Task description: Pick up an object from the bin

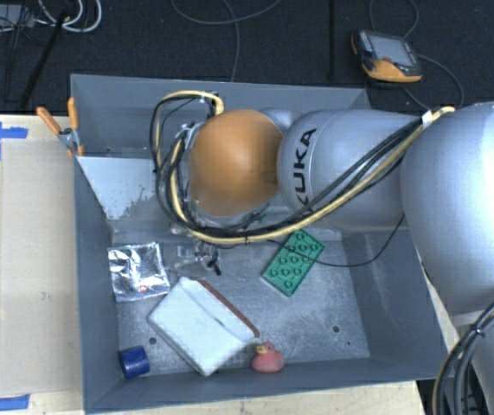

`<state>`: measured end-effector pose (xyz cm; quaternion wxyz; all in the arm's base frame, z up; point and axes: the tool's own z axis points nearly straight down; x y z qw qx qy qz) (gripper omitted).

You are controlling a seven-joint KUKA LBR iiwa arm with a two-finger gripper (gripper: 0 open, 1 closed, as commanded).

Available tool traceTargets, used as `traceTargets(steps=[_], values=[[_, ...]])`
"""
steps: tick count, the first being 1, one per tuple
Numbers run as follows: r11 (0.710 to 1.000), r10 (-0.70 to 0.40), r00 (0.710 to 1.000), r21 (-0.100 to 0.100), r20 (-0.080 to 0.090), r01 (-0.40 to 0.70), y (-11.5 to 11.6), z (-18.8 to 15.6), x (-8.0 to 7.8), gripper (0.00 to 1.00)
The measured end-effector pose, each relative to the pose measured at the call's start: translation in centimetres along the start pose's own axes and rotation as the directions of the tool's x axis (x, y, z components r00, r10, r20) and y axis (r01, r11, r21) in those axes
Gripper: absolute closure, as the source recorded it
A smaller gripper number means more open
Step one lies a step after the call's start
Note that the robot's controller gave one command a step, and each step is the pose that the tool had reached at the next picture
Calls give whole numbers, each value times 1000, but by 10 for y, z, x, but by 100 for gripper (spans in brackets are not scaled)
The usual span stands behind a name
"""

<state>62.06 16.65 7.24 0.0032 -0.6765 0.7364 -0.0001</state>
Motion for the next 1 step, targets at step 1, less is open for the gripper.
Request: traceTargets(steps=[1], values=[[1000, 1, 1000, 0, -1, -1, 0, 0, 0, 0]])
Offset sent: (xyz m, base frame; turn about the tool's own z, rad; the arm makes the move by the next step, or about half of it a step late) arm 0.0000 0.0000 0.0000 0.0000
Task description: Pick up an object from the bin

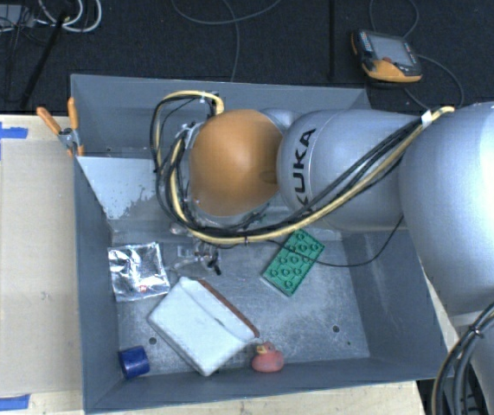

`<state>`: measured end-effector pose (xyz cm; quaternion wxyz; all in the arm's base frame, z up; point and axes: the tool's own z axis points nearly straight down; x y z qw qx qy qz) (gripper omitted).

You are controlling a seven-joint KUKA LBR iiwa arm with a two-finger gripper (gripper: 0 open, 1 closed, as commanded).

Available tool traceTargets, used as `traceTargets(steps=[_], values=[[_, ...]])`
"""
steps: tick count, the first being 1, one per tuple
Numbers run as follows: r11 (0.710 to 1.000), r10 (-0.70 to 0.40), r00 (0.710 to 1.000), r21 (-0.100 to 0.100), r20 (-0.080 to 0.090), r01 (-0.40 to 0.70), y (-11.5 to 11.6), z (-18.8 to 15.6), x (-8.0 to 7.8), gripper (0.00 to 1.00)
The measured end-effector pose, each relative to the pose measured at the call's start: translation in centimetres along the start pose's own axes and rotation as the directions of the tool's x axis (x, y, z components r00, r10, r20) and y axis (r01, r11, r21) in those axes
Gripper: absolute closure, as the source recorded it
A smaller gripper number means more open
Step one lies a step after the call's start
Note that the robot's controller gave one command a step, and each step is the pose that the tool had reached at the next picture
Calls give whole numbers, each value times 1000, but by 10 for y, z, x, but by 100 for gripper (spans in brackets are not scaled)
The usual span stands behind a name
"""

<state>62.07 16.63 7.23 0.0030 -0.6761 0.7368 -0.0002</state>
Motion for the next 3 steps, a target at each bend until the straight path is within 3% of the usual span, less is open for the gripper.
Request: traceTargets(steps=[1, 2, 3], values=[[1000, 18, 1000, -8, -1, -18, 52, -4, -41, 0], [1000, 16, 1000, -8, -5, -16, 59, 1, -4, 0], [1000, -4, 1000, -2, 2, 4, 45, -15, -68, 0]])
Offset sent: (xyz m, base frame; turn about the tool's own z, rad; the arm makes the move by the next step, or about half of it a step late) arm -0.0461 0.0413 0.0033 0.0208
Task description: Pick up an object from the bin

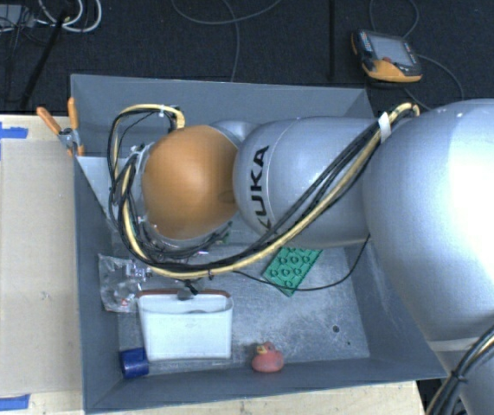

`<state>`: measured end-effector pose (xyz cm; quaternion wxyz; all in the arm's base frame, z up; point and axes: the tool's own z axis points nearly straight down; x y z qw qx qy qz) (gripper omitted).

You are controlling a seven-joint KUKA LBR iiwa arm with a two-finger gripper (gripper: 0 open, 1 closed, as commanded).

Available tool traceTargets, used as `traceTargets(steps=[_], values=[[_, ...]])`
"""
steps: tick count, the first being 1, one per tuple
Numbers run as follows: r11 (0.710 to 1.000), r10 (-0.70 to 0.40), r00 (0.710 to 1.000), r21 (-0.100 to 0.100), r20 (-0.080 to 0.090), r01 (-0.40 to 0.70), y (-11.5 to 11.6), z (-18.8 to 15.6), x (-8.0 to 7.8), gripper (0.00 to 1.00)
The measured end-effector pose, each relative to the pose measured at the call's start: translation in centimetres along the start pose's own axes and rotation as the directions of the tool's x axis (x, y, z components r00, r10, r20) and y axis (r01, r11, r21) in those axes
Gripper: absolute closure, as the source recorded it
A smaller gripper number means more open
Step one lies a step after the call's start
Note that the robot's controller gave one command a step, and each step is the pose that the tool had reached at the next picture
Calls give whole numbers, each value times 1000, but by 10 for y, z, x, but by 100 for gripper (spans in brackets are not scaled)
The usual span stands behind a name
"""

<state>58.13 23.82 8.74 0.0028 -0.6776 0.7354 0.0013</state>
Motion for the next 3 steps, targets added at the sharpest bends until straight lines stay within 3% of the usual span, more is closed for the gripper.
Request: traceTargets(steps=[1, 2, 3], values=[[964, -266, 964, -7, -5, 266, 31, 18, 0, 0], [812, -583, 812, 24, -6, 583, 102, 10, 25, 0], [766, -643, 766, -3, -5, 643, 103, 9, 3, 0]])
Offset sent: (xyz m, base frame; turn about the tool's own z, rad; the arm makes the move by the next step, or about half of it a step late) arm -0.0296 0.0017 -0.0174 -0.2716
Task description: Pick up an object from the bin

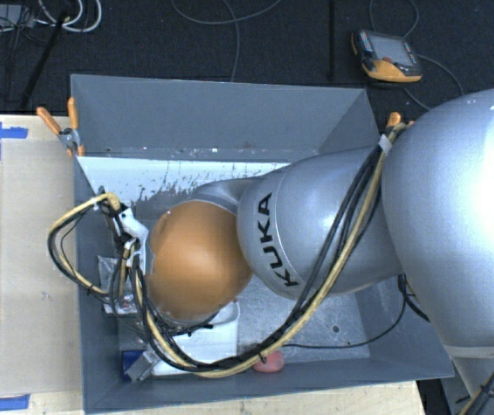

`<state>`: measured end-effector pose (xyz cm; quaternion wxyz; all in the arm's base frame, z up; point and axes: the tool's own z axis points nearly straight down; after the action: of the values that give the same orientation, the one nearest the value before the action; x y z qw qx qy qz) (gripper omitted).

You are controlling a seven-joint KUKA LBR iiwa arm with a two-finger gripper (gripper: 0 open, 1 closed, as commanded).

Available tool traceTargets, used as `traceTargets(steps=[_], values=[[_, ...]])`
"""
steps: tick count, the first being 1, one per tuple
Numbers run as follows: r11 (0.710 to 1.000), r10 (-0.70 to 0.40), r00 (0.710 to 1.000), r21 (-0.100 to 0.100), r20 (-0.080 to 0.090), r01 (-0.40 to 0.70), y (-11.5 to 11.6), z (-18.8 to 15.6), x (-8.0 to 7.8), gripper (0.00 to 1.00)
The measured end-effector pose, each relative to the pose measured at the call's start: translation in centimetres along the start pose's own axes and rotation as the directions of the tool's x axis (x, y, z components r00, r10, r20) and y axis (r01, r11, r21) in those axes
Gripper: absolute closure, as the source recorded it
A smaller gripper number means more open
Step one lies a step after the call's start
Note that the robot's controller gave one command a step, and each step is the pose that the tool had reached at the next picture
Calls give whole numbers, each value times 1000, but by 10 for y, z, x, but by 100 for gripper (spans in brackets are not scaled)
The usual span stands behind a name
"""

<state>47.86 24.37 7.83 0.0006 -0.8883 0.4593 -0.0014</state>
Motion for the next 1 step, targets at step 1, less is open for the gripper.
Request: traceTargets(steps=[1], values=[[951, -310, 951, 2, 3, 310, -15, -112, 24, 0]])
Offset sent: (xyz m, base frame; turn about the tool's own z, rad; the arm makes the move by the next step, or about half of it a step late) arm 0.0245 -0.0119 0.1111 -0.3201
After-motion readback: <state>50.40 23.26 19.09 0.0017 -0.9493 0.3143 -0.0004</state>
